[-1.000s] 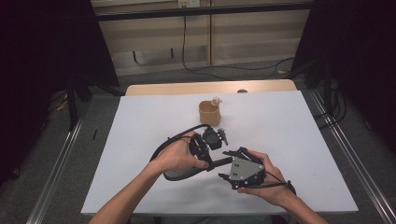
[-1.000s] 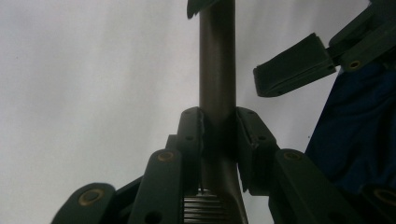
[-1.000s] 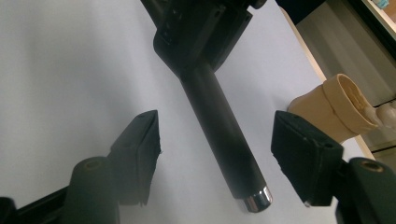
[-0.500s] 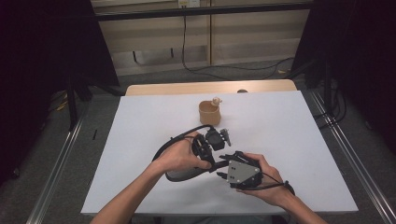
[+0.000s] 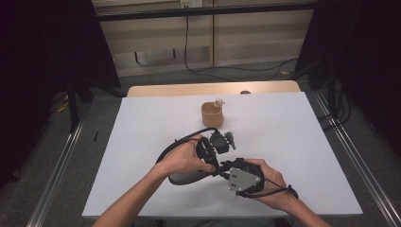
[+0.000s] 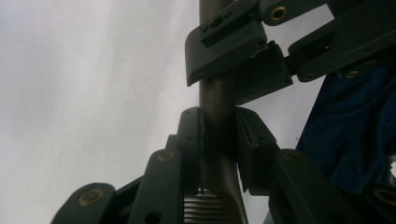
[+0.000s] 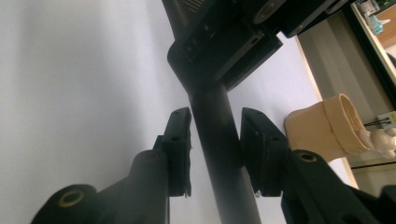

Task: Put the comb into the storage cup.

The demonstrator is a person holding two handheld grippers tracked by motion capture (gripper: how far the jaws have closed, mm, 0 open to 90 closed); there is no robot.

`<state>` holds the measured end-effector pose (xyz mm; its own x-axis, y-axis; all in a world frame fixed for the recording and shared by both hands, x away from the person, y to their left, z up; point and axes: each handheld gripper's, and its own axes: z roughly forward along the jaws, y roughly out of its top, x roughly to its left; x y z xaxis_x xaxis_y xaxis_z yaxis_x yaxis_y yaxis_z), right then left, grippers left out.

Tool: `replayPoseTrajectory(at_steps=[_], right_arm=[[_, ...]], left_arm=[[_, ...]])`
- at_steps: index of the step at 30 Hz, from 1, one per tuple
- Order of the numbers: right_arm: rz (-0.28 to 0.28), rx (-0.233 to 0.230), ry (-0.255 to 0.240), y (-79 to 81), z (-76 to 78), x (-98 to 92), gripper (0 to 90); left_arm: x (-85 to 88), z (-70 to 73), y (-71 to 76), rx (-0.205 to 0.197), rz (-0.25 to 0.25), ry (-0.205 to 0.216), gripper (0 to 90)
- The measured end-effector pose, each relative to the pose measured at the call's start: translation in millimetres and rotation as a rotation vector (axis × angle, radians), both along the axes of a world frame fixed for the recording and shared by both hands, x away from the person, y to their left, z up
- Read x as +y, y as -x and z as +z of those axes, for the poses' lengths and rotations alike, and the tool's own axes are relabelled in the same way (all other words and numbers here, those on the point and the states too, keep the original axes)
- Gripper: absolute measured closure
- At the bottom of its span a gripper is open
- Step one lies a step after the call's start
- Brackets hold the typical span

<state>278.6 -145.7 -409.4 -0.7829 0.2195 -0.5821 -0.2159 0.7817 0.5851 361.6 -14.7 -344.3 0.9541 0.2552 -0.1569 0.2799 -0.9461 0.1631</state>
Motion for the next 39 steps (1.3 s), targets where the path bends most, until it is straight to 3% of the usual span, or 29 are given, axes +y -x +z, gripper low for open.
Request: replayPoseTrajectory(at_steps=[11, 12, 13, 16, 18, 24, 25, 27, 31, 33, 34, 37, 39], right_arm=[[0.018, -0.01, 0.011, 2.2, -2.8, 2.2, 68.0], [0.023, -0.018, 0.018, 2.2, -2.8, 2.2, 68.2], [0.051, -0.038, 0.061, 0.5, -1.4, 0.6, 68.8], [0.019, -0.014, 0.025, 4.2, -4.2, 2.2, 69.8], [0.057, -0.039, 0.061, 1.8, -3.4, 0.2, 71.3], [0.064, -0.027, 0.05, 1.2, -3.4, -2.1, 72.9], [0.042, -0.01, 0.013, 2.0, -4.1, -1.6, 72.9], [0.042, -0.001, 0.005, 0.9, -3.0, -3.0, 73.0], [0.033, 0.03, -0.005, -0.1, -3.4, -4.7, 73.1], [0.032, 0.047, -0.013, -0.4, -3.7, -5.9, 73.1], [0.027, 0.059, -0.02, -0.4, -3.8, -6.6, 73.1], [0.015, 0.067, -0.019, -2.1, -3.8, -9.6, 73.1], [0.004, 0.076, -0.028, -4.3, -4.3, -11.9, 73.1]], left_arm=[[-1.1, -1.8, 0.5, 0.01, -0.007, -0.018, 72.8], [-1.3, -2.0, 0.7, 0.011, -0.007, -0.018, 72.8], [-1.5, -2.3, 0.6, 0.013, -0.013, -0.022, 72.8], [-1.6, -2.4, 0.7, 0.017, -0.01, -0.017, 72.7], [-1.4, -2.1, 0.2, 0.019, -0.016, -0.011, 72.6], [1.6, 0.4, -1.3, 0.016, 0.001, 0.031, 71.8], [2.0, 1.4, -2.4, 0.02, -0.005, 0.028, 71.6], [2.9, 1.4, -2.7, 0.023, 0.013, 0.041, 71.0], [5.2, 2.9, -6.5, 0.019, 0.041, 0.055, 57.0], [7.4, 5.0, -8.1, 0.024, 0.057, 0.072, 53.8], [8.7, 6.4, -9.5, 0.017, 0.07, 0.089, 48.0], [13.3, 10.8, -12.7, -0.008, 0.097, 0.167, 37.8], [18.0, 14.8, -14.6, -0.037, 0.109, 0.251, 31.0]])
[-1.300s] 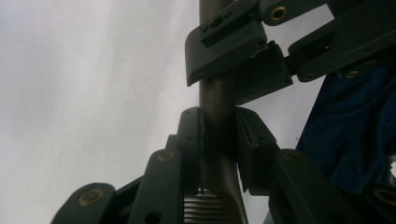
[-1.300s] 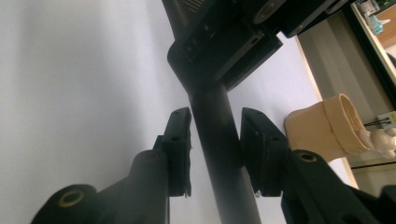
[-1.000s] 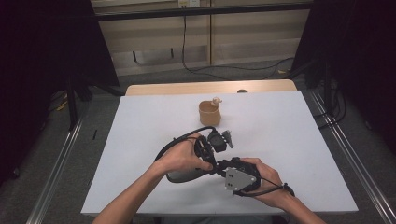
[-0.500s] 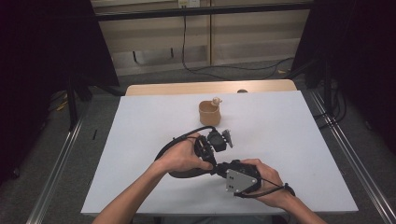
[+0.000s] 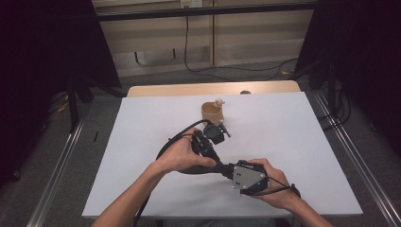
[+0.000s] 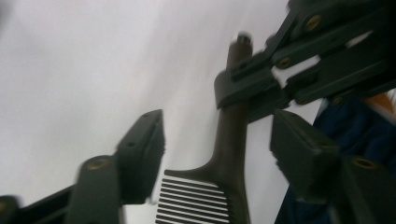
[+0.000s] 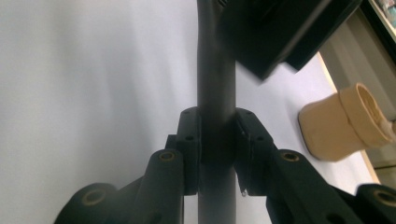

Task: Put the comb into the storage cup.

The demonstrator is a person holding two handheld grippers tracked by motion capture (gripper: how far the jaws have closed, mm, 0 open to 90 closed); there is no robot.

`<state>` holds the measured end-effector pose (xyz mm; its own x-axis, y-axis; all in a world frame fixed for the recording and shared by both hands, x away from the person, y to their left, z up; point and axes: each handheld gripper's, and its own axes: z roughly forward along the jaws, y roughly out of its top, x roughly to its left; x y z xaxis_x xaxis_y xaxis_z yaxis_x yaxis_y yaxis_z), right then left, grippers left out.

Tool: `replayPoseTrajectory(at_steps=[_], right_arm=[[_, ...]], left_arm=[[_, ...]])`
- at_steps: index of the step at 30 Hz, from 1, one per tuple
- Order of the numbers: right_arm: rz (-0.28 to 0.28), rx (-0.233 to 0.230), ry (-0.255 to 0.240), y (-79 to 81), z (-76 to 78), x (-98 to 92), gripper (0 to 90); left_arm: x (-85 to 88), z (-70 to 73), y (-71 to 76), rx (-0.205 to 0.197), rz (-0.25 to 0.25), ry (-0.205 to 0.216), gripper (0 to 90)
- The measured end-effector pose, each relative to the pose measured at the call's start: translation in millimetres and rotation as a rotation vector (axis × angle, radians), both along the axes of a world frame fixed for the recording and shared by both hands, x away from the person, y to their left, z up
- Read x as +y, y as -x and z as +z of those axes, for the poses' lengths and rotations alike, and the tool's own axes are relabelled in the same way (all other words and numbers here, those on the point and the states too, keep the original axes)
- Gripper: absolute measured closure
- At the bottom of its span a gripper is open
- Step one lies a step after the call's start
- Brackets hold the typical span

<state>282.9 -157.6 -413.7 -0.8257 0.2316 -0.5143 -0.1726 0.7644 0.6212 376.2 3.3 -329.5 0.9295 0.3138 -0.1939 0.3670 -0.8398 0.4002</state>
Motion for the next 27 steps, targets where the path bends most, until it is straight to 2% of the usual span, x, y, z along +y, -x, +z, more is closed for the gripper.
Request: replayPoseTrajectory(at_steps=[3, 9, 11, 15, 16, 18, 19, 21, 24, 27], right_arm=[[-0.016, 0.027, -0.024, -3.4, -1.2, -4.3, 73.1], [-0.049, 0.067, -0.062, -7.9, -0.5, -11.1, 73.1], [-0.056, 0.068, -0.067, -8.6, 0.0, -12.4, 73.1], [-0.069, 0.076, -0.071, -9.3, 0.5, -13.2, 73.1], [-0.071, 0.076, -0.074, -9.6, 0.3, -13.2, 73.1], [-0.081, 0.084, -0.076, -10.5, 0.4, -13.9, 73.0], [-0.086, 0.086, -0.078, -11.0, 0.6, -14.4, 73.1], [-0.1, 0.102, -0.082, -12.5, 1.3, -16.7, 73.1], [-0.122, 0.107, -0.08, -14.1, 1.0, -20.0, 73.1], [-0.135, 0.108, -0.079, -15.1, 1.3, -21.5, 73.0]], left_arm=[[5.3, 5.2, -1.3, -0.03, 0.037, 0.067, 20.3], [18.5, 10.9, -7.0, -0.09, 0.091, 0.167, 11.8], [22.7, 10.3, -6.3, -0.115, 0.105, 0.201, 11.7], [28.4, 8.4, -6.6, -0.135, 0.121, 0.249, 9.0], [30.5, 8.9, -7.1, -0.15, 0.13, 0.255, 8.3], [33.7, 10.8, -6.6, -0.18, 0.116, 0.28, 5.2], [36.6, 12.6, -5.9, -0.19, 0.131, 0.3, 5.4], [41.2, 14.7, -5.1, -0.191, 0.12, 0.344, 4.2], [45.4, 16.7, -2.6, -0.211, 0.12, 0.371, 4.1], [48.6, 17.5, -0.9, -0.224, 0.134, 0.414, 4.2]])
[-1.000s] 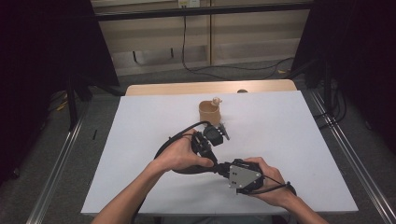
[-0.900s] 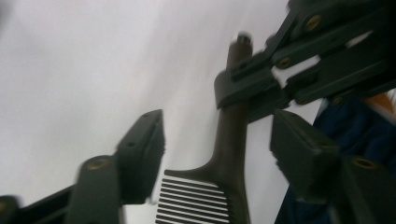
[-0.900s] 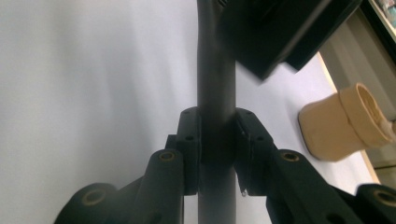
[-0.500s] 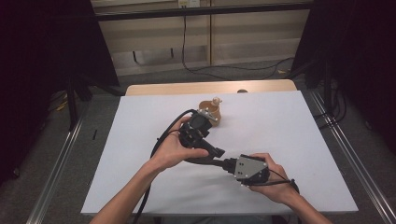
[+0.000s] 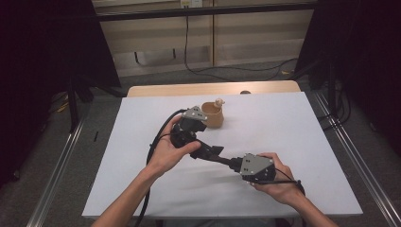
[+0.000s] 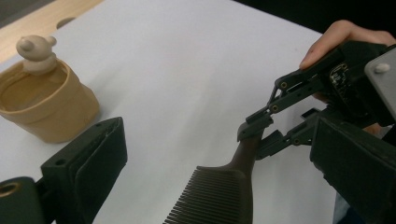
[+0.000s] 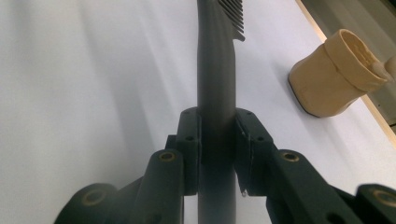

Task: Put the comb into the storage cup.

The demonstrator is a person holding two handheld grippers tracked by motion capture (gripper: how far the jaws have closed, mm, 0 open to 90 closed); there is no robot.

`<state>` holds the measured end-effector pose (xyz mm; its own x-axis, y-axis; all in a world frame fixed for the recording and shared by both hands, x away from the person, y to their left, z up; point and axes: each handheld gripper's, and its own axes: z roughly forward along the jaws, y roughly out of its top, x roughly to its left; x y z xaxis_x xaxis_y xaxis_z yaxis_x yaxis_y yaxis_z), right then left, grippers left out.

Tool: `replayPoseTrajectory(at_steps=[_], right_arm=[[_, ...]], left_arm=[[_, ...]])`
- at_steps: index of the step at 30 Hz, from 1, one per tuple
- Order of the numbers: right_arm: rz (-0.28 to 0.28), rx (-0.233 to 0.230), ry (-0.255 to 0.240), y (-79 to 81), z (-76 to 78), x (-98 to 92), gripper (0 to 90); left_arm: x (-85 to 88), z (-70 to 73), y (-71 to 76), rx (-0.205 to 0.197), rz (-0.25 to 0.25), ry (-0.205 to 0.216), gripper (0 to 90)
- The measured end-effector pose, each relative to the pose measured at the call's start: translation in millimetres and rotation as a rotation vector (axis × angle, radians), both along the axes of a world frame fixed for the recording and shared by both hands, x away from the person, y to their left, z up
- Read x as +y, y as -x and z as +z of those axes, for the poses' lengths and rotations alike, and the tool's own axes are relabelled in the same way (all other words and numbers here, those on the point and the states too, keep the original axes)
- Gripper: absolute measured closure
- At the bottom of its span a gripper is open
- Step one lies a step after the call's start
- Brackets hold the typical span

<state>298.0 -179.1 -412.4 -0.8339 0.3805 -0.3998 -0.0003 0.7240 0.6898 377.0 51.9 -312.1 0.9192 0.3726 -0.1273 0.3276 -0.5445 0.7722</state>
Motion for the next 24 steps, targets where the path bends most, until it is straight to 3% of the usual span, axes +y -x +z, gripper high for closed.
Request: replayPoseTrajectory(at_steps=[2, 4, 5, 7, 9, 14, 16, 22, 24], right_arm=[[-0.012, 0.007, -0.001, -0.7, -0.1, -0.7, 73.0], [-0.031, 0.013, 0.003, -1.4, -0.5, -1.8, 73.0], [-0.038, 0.017, 0.002, -1.8, -0.3, -2.8, 73.0], [-0.053, 0.019, -0.003, -3.0, 0.1, -5.3, 73.1], [-0.07, 0.027, -0.009, -4.4, -0.1, -7.7, 73.1], [-0.106, 0.054, -0.036, -9.9, -1.9, -15.5, 73.1], [-0.122, 0.059, -0.049, -11.7, -1.4, -19.0, 73.0], [-0.177, 0.081, -0.103, -18.0, -0.8, -29.8, 73.1], [-0.188, 0.087, -0.118, -19.6, -0.5, -32.9, 73.0]], left_arm=[[3.9, 0.4, 0.3, -0.011, 0.015, 0.037, 4.4], [9.1, 0.2, 2.8, -0.047, 0.015, 0.077, 5.0], [10.6, 0.7, 3.6, -0.064, 0.054, 0.081, 4.0], [13.7, 0.8, 3.6, -0.084, 0.075, 0.096, 4.2], [18.1, 0.8, 3.9, -0.103, 0.095, 0.145, 3.7], [30.2, -0.2, 3.5, -0.177, 0.161, 0.199, 2.9], [34.2, -2.7, 4.2, -0.232, 0.194, 0.221, 2.2], [46.1, -10.4, 2.6, -0.253, 0.241, 0.267, 2.9], [50.2, -12.7, 3.2, -0.266, 0.228, 0.282, 3.5]])
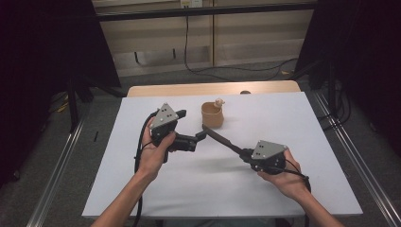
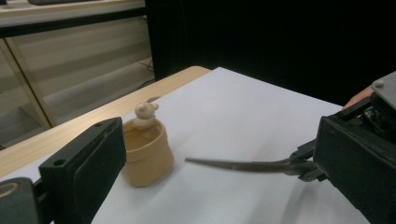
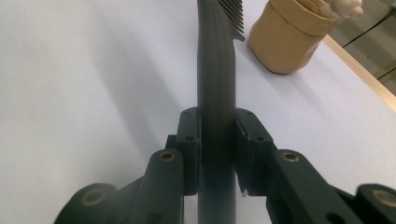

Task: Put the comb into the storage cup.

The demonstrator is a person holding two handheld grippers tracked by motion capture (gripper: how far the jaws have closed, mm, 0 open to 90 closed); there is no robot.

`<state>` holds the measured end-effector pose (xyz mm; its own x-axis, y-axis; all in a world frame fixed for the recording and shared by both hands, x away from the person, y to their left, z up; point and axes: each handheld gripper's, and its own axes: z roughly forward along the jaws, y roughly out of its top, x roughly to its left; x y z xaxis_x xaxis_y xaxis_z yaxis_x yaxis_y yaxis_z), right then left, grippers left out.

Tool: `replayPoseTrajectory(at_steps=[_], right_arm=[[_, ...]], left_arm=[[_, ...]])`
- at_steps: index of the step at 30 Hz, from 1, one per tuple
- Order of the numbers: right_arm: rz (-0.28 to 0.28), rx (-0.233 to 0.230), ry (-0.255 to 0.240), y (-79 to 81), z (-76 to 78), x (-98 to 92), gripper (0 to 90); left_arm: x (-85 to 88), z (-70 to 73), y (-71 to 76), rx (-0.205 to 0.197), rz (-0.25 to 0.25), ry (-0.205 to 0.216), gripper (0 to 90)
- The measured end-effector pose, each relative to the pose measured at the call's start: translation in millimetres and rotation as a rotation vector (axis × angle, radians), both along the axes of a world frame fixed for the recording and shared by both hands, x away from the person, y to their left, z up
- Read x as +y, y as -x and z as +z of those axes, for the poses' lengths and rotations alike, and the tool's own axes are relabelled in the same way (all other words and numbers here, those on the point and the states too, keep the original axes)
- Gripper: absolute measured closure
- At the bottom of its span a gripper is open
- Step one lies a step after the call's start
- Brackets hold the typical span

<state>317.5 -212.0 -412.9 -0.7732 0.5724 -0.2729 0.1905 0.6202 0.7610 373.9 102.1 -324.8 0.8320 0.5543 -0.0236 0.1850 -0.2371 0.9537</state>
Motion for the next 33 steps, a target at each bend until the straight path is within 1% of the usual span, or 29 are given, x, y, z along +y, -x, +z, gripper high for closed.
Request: replayPoseTrajectory(at_steps=[1, 3, 5, 7, 8, 10, 11, 12, 13, 15, 19, 21, 23, 25, 29, 30, 31, 32, 33], right_arm=[[-0.01, 0.005, -0.013, -0.7, 0.1, -1.7, 73.0], [-0.018, 0.009, -0.03, -1.3, 0.1, -3.0, 73.0], [-0.028, 0.01, -0.047, -1.5, 0.3, -3.4, 73.0], [-0.035, -0.004, -0.071, -1.5, 1.9, -4.6, 73.0], [-0.04, -0.007, -0.093, -1.2, 2.8, -5.1, 73.0], [-0.049, -0.016, -0.109, -1.2, 4.4, -6.1, 73.0], [-0.054, -0.014, -0.118, -1.1, 4.8, -6.5, 73.0], [-0.056, -0.012, -0.132, -1.5, 5.1, -7.2, 73.0], [-0.057, -0.01, -0.138, -2.0, 5.3, -7.9, 73.0], [-0.065, -0.001, -0.16, -2.7, 5.7, -9.2, 73.0], [-0.074, 0.003, -0.206, -4.6, 8.1, -12.0, 73.0], [-0.077, 0.004, -0.22, -5.6, 9.4, -12.8, 73.0], [-0.082, 0.002, -0.237, -7.0, 10.8, -13.4, 73.0], [-0.083, 0.003, -0.259, -8.4, 11.7, -14.1, 73.0], [-0.09, 0.0, -0.291, -10.9, 14.4, -14.0, 73.0], [-0.091, -0.011, -0.292, -11.2, 15.7, -14.3, 73.0], [-0.095, -0.018, -0.303, -11.5, 17.1, -14.4, 73.0], [-0.096, -0.022, -0.303, -11.7, 18.3, -14.7, 73.0], [-0.098, -0.032, -0.31, -12.6, 20.4, -15.0, 73.0]], left_arm=[[2.2, -0.6, 0.9, -0.011, 0.003, 0.0, 4.2], [5.7, -2.2, 2.5, -0.009, 0.014, 0.025, 4.2], [8.8, -4.8, 4.1, -0.024, 0.022, 0.046, 4.4], [11.0, -8.4, 5.5, -0.04, 0.035, 0.052, 4.6], [12.1, -10.8, 6.1, -0.042, 0.03, 0.058, 4.6], [14.2, -15.3, 7.0, -0.039, 0.025, 0.062, 4.5], [15.9, -19.5, 7.3, -0.049, 0.031, 0.09, 4.6], [17.5, -22.6, 7.5, -0.052, 0.034, 0.1, 4.5], [19.0, -25.2, 7.9, -0.058, 0.045, 0.097, 4.6], [21.9, -30.1, 7.8, -0.069, 0.053, 0.115, 4.6], [29.7, -39.3, 10.7, -0.069, 0.097, 0.132, 4.5], [34.1, -43.0, 12.7, -0.074, 0.111, 0.131, 4.2], [38.5, -46.4, 15.4, -0.082, 0.135, 0.124, 3.7], [42.9, -49.2, 16.9, -0.077, 0.141, 0.133, 3.6], [49.4, -54.7, 18.1, -0.066, 0.169, 0.117, 3.2], [51.3, -55.8, 18.6, -0.073, 0.18, 0.108, 3.2], [52.2, -56.8, 19.3, -0.075, 0.187, 0.114, 3.3], [54.1, -58.0, 19.9, -0.078, 0.19, 0.116, 3.3], [55.4, -58.9, 20.2, -0.078, 0.19, 0.114, 3.2]])
